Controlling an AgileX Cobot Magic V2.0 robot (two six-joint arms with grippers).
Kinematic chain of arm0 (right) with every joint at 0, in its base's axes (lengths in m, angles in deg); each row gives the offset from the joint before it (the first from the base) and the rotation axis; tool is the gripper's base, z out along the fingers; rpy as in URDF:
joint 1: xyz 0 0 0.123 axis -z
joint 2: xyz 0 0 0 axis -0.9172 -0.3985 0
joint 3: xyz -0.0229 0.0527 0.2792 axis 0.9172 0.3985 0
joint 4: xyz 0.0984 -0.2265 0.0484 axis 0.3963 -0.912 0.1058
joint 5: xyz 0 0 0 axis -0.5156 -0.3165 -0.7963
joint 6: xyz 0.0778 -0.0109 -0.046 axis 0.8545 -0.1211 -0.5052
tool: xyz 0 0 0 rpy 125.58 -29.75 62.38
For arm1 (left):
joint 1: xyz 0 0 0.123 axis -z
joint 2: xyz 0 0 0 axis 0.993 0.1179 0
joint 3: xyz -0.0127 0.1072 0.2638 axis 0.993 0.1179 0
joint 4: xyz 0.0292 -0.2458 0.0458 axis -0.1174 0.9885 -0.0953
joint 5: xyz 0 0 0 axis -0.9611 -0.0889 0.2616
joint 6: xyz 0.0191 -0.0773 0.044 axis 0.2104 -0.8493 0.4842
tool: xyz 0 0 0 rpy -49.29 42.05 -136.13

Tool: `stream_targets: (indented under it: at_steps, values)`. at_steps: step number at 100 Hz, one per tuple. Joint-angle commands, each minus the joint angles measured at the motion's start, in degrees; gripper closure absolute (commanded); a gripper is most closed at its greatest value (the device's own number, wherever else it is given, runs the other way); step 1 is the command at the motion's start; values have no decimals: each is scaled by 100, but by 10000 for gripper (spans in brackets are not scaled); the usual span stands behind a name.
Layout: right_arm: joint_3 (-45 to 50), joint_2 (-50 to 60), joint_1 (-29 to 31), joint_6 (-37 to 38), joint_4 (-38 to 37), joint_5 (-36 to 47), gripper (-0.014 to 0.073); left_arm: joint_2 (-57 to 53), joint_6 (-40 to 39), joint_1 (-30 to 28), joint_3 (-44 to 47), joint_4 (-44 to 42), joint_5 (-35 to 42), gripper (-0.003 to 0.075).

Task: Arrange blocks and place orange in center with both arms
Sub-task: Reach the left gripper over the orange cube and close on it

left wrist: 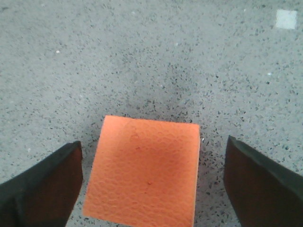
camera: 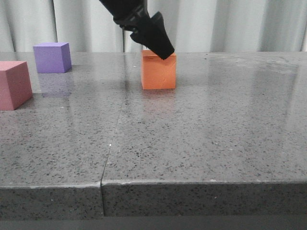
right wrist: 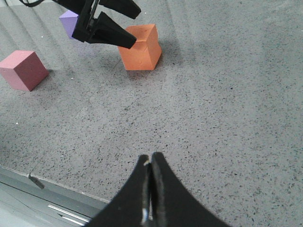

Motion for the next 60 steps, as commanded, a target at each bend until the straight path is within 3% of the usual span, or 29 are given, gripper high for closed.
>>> stream_targets:
  at_steps: [1, 60]
  values:
    - [-153, -44, 30, -33, -84, 449, 662, -257, 0, 51, -194, 224, 210, 144]
    - [-153, -44, 30, -33, -84, 449, 662, -14, 10, 51, -194, 95, -90, 147]
